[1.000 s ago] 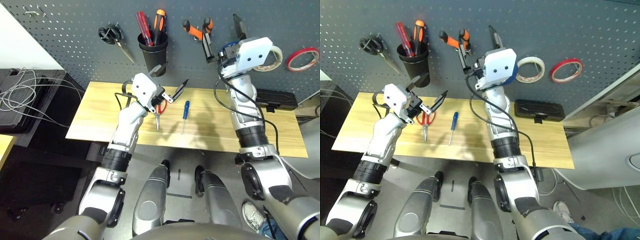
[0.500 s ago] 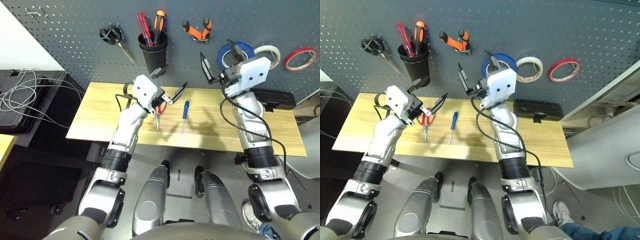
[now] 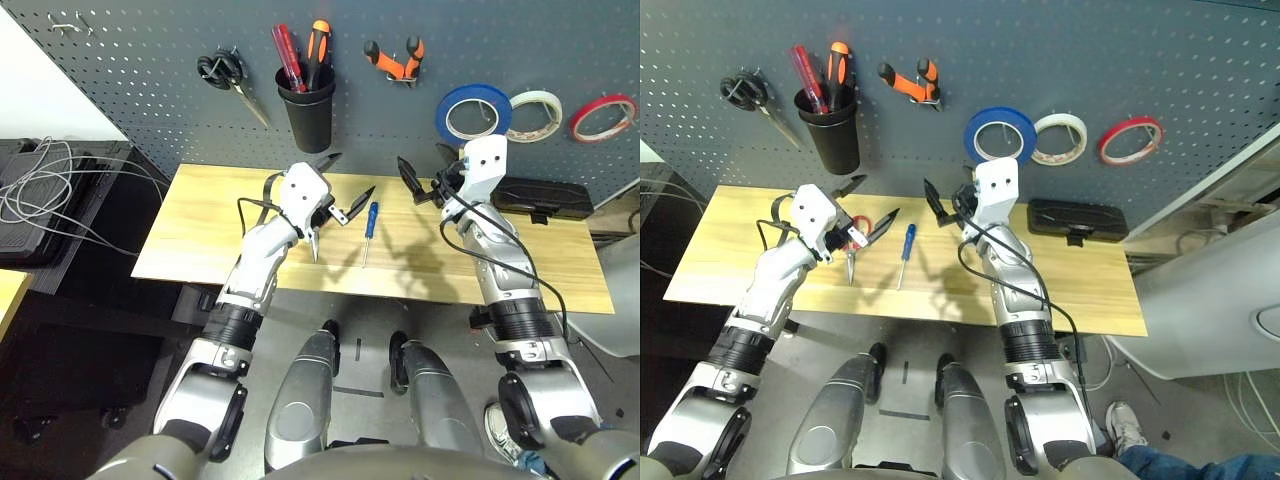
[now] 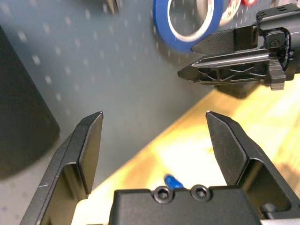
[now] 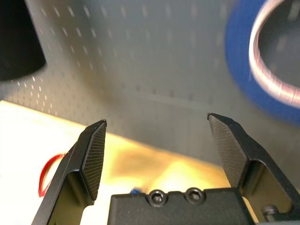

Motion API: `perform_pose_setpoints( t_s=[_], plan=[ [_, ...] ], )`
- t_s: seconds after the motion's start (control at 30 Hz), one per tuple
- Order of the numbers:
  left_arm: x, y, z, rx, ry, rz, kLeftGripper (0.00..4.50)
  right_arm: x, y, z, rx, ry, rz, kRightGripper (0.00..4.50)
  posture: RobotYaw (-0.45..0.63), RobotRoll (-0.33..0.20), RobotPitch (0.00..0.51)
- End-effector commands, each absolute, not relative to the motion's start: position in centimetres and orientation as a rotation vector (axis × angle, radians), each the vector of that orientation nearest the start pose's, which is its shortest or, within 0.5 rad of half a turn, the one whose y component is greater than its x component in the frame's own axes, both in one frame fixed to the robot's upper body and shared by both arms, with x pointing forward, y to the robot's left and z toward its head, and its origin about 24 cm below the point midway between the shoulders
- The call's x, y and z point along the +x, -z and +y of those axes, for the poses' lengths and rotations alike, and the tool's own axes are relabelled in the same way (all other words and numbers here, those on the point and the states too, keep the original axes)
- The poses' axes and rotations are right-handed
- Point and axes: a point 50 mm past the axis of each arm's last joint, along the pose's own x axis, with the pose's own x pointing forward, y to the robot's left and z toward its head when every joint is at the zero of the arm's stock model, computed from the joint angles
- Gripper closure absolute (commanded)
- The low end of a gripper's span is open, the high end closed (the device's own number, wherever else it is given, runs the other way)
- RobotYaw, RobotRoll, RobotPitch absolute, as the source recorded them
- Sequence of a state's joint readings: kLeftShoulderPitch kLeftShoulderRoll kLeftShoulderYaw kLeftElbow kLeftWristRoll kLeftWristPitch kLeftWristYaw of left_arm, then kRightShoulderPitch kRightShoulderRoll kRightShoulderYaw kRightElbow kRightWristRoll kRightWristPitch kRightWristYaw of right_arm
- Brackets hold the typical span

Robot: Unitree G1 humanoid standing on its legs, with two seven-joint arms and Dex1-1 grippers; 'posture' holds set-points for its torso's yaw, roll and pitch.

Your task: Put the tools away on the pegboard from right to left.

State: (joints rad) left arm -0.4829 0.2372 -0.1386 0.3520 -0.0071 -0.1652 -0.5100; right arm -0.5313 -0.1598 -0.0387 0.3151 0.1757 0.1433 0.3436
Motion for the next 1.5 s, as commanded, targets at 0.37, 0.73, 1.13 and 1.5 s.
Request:
perform_pose_setpoints(
  t_s=[0.37, 0.73, 1.13, 1.5],
  plan=[
    [33.8, -6.2, 12.0, 0.429, 0.626, 0.076, 0.0, 33.4, -5.8, -16.9, 0.015, -0.394, 0.227, 0.04, 0.12, 0.0, 0.302],
    [34.7, -4.7, 10.8, 0.372, 0.613, 0.246, 0.0, 31.9, -4.2, -18.0, -0.116, -0.505, 0.304, 0.04, 0.1, 0.0, 0.341],
    [35.3, -4.5, 8.1, 0.359, 0.665, 0.277, 0.0, 30.2, -3.7, -18.5, -0.161, -0.535, 0.325, 0.04, 0.06, 0.0, 0.403],
    [35.6, -4.4, 5.5, 0.29, 0.68, 0.316, 0.0, 29.0, -3.8, -18.3, -0.181, -0.551, 0.329, 0.04, 0.01, 0.0, 0.432]
  ],
)
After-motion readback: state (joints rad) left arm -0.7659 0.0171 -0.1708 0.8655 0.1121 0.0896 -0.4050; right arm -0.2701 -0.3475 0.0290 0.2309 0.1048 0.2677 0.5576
